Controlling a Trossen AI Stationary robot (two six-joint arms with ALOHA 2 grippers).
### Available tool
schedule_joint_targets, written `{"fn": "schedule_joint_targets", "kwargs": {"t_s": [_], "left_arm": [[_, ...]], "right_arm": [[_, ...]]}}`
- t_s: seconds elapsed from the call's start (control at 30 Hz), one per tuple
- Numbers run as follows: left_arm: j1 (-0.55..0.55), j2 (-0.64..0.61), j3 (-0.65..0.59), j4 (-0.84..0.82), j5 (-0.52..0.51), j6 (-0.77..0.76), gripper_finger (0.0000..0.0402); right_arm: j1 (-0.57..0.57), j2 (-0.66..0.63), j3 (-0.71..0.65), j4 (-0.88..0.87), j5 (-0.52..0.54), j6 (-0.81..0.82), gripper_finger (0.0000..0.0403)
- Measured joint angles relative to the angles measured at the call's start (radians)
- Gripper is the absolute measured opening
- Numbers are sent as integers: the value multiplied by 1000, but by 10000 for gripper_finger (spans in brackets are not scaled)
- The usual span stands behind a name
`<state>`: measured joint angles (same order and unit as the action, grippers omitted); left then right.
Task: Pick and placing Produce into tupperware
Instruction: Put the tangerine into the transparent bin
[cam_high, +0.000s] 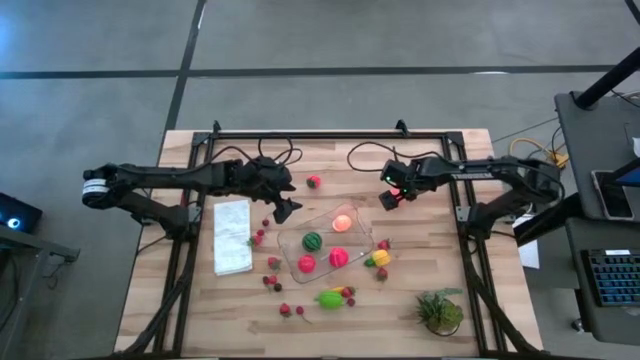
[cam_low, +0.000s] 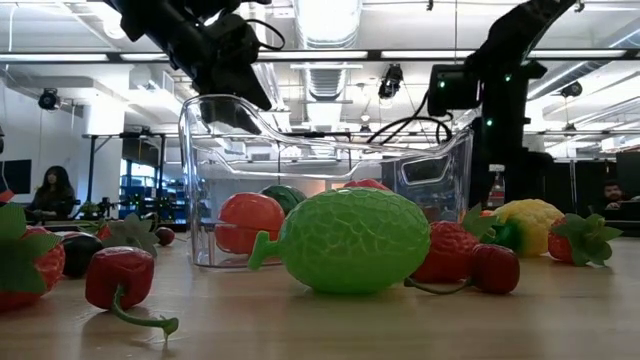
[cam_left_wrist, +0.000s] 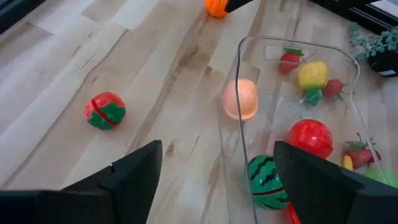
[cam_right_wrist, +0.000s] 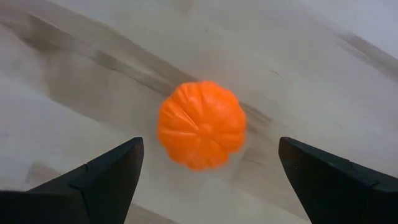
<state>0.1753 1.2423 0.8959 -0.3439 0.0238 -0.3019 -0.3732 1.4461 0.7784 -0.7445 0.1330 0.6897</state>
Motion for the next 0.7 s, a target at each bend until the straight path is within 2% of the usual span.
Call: {"fn": "schedule_joint_targets", "kwargs": {"t_s": [0.17,0.37,0.7], "left_arm": [[0,-1,-5,12,0,-2,292],[2,-2,-17,23,0,-4,292],[2,-2,-18,23,2,-5,292]], "right_arm": [[-6,60,1,55,-26,-14,365],[-7,127,2,75,-5,-38,356],[-8,111,-1,82,1,-48,255]]}}
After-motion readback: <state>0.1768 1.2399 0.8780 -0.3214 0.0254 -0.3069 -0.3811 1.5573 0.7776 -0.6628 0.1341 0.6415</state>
